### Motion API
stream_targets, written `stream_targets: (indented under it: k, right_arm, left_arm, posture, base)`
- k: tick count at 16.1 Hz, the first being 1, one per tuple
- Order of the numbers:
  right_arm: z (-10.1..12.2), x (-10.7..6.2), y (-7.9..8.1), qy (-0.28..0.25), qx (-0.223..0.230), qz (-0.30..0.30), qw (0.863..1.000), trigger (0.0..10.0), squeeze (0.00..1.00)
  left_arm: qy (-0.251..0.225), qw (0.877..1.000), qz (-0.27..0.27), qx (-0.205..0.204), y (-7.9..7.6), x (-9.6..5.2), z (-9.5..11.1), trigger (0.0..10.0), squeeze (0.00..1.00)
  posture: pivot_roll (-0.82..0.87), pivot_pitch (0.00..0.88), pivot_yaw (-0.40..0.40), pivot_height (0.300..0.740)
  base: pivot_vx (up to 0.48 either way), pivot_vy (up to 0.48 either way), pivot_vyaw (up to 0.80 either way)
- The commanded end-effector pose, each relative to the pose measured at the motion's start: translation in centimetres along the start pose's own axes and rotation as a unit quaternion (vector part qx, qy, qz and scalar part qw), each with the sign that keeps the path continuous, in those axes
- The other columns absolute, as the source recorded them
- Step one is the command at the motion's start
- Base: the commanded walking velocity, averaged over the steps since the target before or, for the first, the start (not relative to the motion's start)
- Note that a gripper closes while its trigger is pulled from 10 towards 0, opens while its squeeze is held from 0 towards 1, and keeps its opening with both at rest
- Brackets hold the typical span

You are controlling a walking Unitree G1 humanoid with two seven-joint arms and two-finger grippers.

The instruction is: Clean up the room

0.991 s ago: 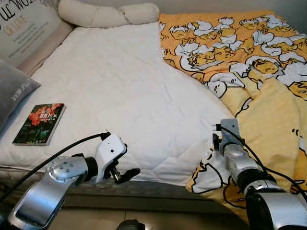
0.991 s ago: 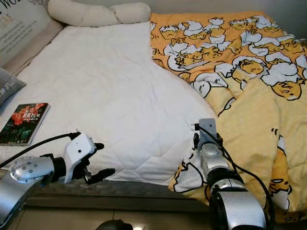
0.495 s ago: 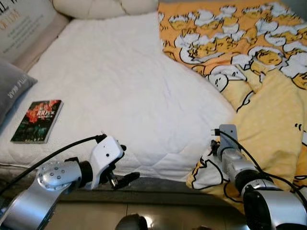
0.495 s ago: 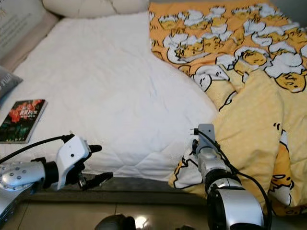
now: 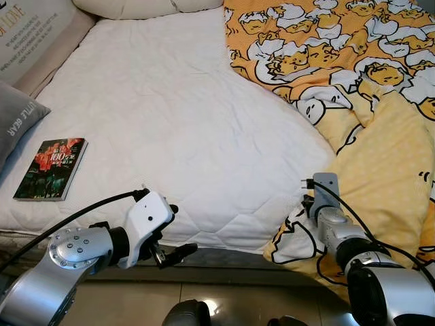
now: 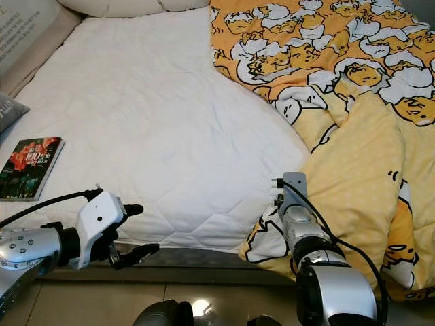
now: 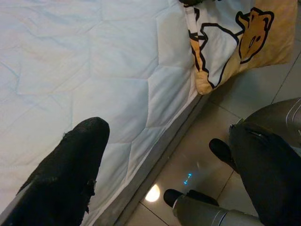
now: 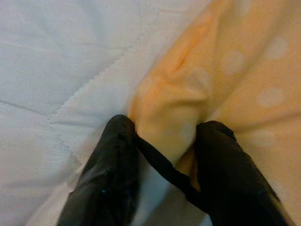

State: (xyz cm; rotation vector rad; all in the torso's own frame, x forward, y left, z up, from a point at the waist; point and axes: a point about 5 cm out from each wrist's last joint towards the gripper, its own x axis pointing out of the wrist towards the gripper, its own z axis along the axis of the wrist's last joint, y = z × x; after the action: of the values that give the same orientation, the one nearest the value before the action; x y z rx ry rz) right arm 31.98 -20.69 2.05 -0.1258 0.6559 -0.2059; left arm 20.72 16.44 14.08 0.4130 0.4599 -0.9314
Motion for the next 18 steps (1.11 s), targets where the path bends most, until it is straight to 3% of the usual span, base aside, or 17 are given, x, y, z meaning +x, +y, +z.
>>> stream_targets:
  k: [1,8,12,13,15,16,18]
  right_arm:
    - [-1.3,-0.1,0.1,0.029,0.004,0.006,1.000,0.0,0.00]
    - [-1.6,-0.1,-0.4,0.030,0.004,0.022,0.999,0.0,0.00]
    - [-1.8,-0.2,-0.2,0.010,-0.030,0.115,0.993,0.0,0.00]
    - [-2.7,-0.7,0.1,0.003,-0.065,0.222,0.973,0.0,0.00]
    - [-4.5,-1.7,-0.4,0.011,-0.109,0.322,0.940,0.0,0.00]
    - [-6.5,-2.9,-1.2,0.026,-0.149,0.394,0.907,0.0,0.00]
    - [-8.6,-4.6,-1.7,0.044,-0.171,0.457,0.872,0.0,0.00]
  left_arm:
    - [0.008,1.000,-0.005,0.001,0.0,0.0,-0.1,10.0,0.04]
    - [0.006,1.000,-0.008,0.001,0.1,0.4,0.1,10.0,0.03]
    - [0.005,1.000,-0.003,0.001,0.1,0.4,0.0,10.0,0.03]
    - [0.005,1.000,-0.002,0.000,0.1,0.4,-0.1,10.0,0.03]
    - [0.003,1.000,-0.001,-0.001,0.0,0.6,-0.1,10.0,0.04]
    - [0.000,1.000,-0.003,-0.001,-0.1,0.8,-0.1,10.0,0.03]
    - [-0.003,1.000,-0.006,-0.001,-0.2,1.0,0.0,10.0,0.04]
  posture:
    - [0.23,0.134,0.118,0.740]
    - [0.23,0.134,0.117,0.740]
    - [0.22,0.128,0.101,0.740]
    - [0.21,0.125,0.098,0.740]
    - [0.20,0.119,0.096,0.740]
    - [0.20,0.119,0.096,0.740]
    - [0.18,0.113,0.098,0.740]
  base:
    - [0.000,0.000,0.00]
    - [0.000,0.000,0.00]
    - [0.000,0.000,0.00]
    - [0.000,0.000,0.00]
    - [0.000,0.000,0.00]
    - [0.000,0.000,0.00]
    - [0.000,0.000,0.00]
